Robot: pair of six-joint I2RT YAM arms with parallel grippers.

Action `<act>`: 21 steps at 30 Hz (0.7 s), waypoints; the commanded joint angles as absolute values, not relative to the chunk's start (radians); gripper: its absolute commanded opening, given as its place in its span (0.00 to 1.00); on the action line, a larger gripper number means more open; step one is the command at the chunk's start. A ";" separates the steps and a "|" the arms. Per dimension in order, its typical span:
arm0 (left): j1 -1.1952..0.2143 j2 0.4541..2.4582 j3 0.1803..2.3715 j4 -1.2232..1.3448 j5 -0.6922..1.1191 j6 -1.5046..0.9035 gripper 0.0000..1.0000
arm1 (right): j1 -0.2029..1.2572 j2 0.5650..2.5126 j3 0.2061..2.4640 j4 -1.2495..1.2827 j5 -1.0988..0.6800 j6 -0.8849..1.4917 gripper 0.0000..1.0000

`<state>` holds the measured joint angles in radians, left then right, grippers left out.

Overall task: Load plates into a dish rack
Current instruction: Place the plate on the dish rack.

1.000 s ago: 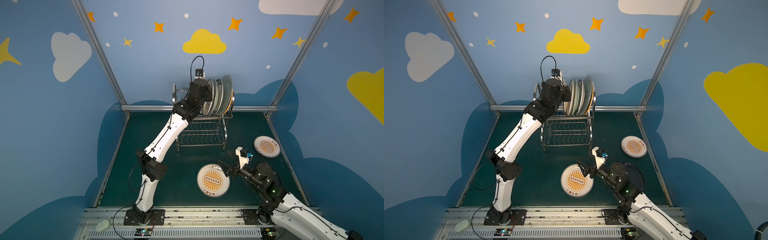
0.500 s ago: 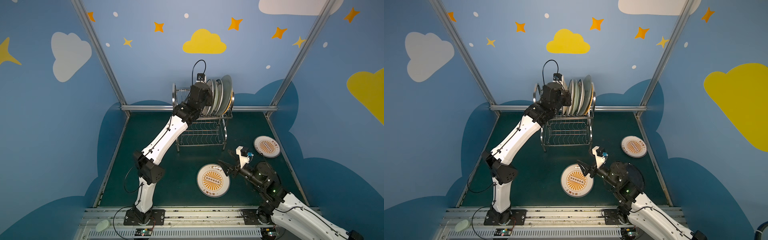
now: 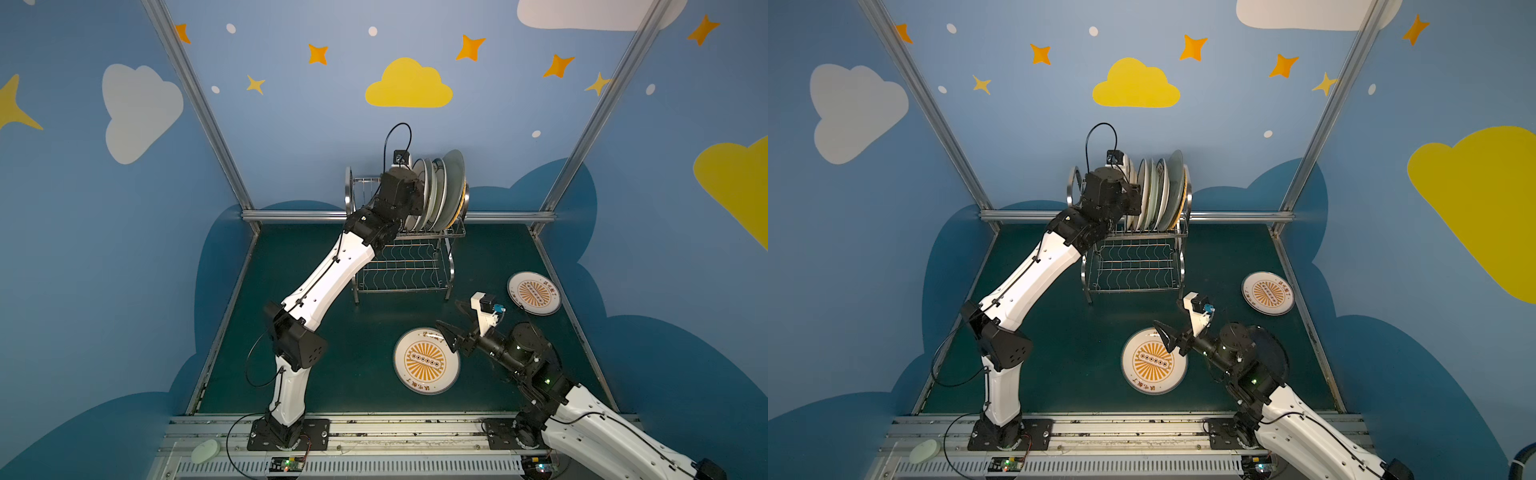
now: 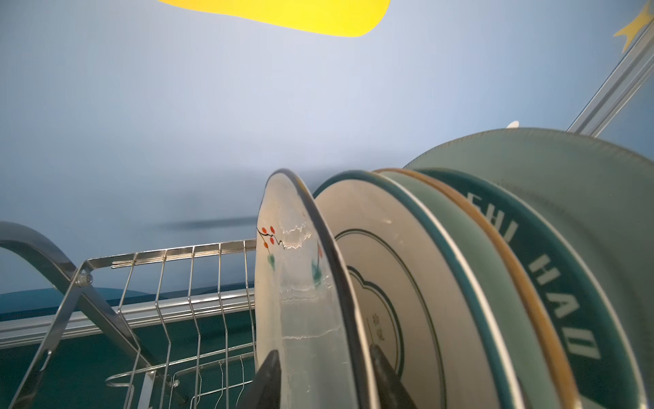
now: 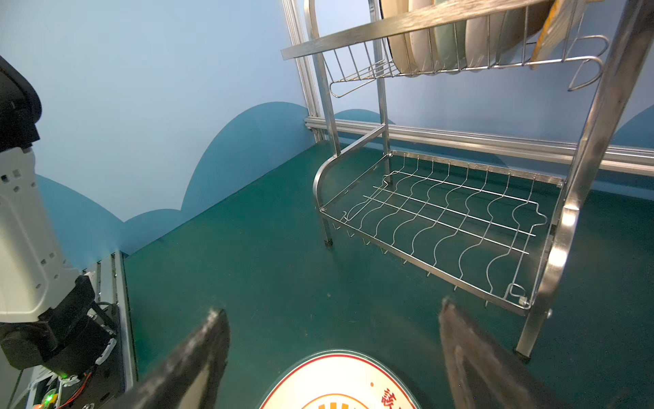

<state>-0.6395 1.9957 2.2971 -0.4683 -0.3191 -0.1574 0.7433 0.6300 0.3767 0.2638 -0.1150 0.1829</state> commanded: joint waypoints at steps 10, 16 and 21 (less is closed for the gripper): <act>-0.628 1.985 2.388 -0.496 -0.278 -0.211 0.49 | 0.748 0.632 0.416 0.252 -0.112 0.187 0.91; -0.623 1.972 2.418 -0.515 -0.243 -0.235 0.50 | 0.749 0.632 0.417 0.250 -0.112 0.186 0.91; -0.607 1.946 2.441 -0.528 -0.193 -0.273 0.50 | 0.748 0.631 0.417 0.247 -0.113 0.187 0.91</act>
